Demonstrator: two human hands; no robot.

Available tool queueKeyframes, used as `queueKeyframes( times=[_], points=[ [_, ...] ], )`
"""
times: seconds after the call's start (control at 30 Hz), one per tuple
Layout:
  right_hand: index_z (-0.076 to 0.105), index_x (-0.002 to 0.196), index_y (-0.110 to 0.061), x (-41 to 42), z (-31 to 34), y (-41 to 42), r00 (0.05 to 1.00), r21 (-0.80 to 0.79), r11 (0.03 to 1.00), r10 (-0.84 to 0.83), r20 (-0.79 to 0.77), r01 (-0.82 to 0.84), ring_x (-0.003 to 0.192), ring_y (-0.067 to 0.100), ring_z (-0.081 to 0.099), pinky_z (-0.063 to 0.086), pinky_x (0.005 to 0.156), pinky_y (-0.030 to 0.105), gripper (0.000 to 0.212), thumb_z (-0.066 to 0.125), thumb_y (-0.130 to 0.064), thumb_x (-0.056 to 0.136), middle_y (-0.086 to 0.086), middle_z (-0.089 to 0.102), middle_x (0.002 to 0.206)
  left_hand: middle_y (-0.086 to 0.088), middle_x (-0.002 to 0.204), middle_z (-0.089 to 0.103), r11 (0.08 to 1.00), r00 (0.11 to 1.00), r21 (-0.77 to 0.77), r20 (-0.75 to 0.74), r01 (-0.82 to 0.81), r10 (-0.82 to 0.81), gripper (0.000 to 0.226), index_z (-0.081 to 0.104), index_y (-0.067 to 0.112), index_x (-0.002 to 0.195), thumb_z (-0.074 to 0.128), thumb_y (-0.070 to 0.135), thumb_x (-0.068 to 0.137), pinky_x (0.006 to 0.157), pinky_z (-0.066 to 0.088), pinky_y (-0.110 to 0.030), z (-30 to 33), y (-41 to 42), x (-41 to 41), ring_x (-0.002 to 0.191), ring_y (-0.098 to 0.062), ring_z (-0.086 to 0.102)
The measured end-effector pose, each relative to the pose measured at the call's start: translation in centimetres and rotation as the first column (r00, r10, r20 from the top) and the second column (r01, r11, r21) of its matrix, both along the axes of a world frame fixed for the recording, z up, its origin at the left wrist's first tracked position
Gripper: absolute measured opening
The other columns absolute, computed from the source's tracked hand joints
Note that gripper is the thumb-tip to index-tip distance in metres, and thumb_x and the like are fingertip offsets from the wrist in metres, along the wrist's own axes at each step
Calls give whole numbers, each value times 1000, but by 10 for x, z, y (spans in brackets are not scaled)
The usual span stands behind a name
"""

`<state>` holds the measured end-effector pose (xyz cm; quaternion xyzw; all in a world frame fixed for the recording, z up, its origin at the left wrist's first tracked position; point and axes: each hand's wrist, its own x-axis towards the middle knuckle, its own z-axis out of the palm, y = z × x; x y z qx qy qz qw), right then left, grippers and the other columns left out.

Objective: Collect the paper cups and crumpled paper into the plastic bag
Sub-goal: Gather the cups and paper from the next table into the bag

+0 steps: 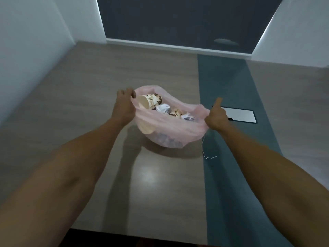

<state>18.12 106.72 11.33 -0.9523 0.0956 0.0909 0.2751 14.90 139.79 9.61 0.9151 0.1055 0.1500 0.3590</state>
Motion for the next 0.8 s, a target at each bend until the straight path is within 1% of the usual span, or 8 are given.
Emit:
queueKeyframes(
  times=[0.13,0.3,0.4,0.5,0.6,0.67,0.73,0.8],
  points=[
    [56,112,2,-11,7,14,956,226,962,-83,-283,151,66,20,53,40,47,23,28,66,-4,87,14,56,94,-21,136,48,974,983,178,-147,139,-113,41,61,-1,127,48,-7,88,106,38,-36,11,16,-12,120,-37,54],
    [61,114,-4,-25,7,31,924,455,862,-39,-381,224,75,19,66,50,54,26,25,64,-22,97,7,68,97,-9,153,25,922,902,250,-392,295,-182,82,40,-1,144,82,21,76,104,45,-43,14,21,-32,125,-33,52],
    [52,117,-2,-25,2,37,972,373,921,-20,-232,108,82,27,64,59,63,38,27,61,-1,92,15,63,103,-6,160,2,906,854,229,-475,355,-215,117,16,3,155,90,13,65,100,49,-43,11,30,-41,123,-37,53],
    [38,112,-16,-24,6,36,993,317,943,77,95,-103,83,28,56,48,64,38,36,44,8,86,14,54,97,0,161,-13,893,873,280,-443,352,-205,126,0,8,158,85,3,65,89,54,-43,15,36,-46,113,-43,56],
    [43,89,-22,-24,18,37,905,135,933,276,325,-333,74,22,45,37,58,37,44,33,18,73,7,47,89,-5,163,-14,896,935,357,-324,265,-147,128,-7,9,159,82,0,67,91,52,-48,20,43,-52,116,-46,54],
    [55,80,-24,-25,26,39,839,1,894,421,344,-449,89,26,50,50,60,39,41,47,16,79,10,48,106,-7,163,-14,890,953,388,-267,239,-140,128,-9,8,159,80,-1,67,90,52,-51,21,48,-58,116,-49,52],
    [64,123,-19,-26,24,40,822,-96,871,488,295,-482,112,34,54,58,85,43,42,63,4,88,14,42,139,-4,163,-17,885,958,405,-252,230,-134,131,-12,10,158,81,-1,66,88,53,-53,19,51,-67,116,-48,51],
    [21,160,-23,-28,19,43,855,-108,878,478,201,-466,127,39,51,50,101,45,90,74,-10,88,14,17,162,-1,163,-19,886,963,414,-245,209,-112,135,-14,12,158,83,0,65,88,53,-53,17,51,-78,116,-46,51]
  ],
)
